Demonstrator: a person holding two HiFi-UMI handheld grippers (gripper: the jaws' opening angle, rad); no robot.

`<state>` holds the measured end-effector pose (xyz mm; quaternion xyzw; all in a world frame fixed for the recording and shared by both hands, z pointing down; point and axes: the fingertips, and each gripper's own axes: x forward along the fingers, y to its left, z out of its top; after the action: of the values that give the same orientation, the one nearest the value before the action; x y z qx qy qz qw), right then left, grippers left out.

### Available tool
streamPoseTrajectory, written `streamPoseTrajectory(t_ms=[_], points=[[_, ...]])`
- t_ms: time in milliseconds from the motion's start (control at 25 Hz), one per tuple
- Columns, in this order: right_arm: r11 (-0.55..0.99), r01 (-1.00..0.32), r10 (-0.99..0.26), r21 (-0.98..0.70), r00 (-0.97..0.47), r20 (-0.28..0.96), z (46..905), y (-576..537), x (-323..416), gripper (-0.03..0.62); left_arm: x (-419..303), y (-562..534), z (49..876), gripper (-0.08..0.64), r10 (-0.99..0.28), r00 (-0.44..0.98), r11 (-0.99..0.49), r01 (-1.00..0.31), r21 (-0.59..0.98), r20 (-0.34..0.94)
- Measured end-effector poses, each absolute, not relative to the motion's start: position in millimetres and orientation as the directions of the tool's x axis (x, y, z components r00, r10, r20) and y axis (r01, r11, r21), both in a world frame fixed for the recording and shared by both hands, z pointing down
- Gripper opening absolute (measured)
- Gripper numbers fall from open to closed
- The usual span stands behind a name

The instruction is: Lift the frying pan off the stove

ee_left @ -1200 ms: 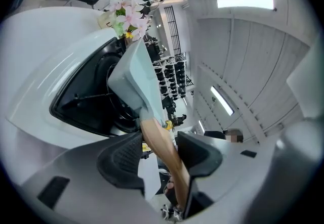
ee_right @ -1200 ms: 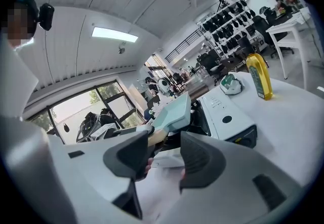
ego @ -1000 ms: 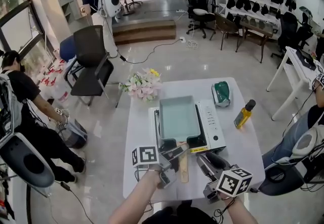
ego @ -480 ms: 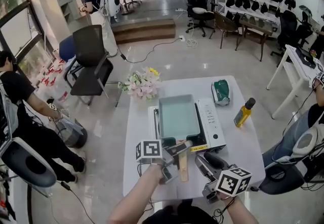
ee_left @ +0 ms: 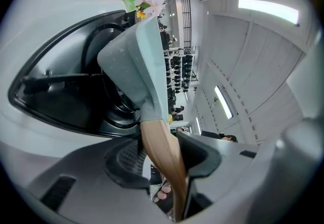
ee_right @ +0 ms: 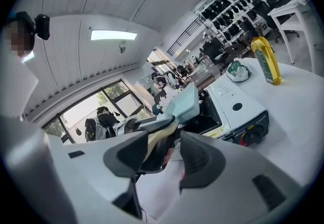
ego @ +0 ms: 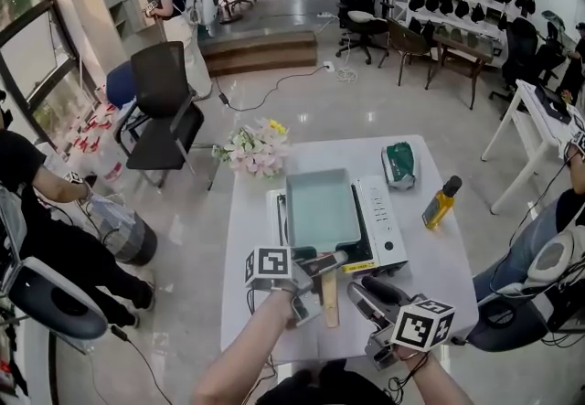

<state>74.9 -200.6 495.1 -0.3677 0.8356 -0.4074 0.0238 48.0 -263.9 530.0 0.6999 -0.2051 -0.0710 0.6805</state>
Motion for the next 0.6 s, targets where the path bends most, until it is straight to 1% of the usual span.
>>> streamPoseTrajectory(t_ms=[200, 440, 600], points=[[0.411, -0.541, -0.579, -0.734, -0.777, 0.248, 492.1, -201.1, 63.0, 0.189, 47.7, -263.2, 530.1, 0.168, -0.382, 0.907, 0.023, -0.185, 0.982, 0.18], [0.425, -0.471, -0.49, -0.772, -0.838, 0.242, 492.9, -203.4, 45.3, 0.207, 47.1, -264.4, 532.7, 0.164, -0.385, 0.905, 0.035, -0.182, 0.983, 0.181], [0.405, -0.43, -0.443, -0.807, -0.864, 0.238, 494.1, -206.2, 37.1, 0.21, 47.1, -265.5, 532.4, 0.164, -0.385, 0.905, 0.032, -0.18, 0.983, 0.178]])
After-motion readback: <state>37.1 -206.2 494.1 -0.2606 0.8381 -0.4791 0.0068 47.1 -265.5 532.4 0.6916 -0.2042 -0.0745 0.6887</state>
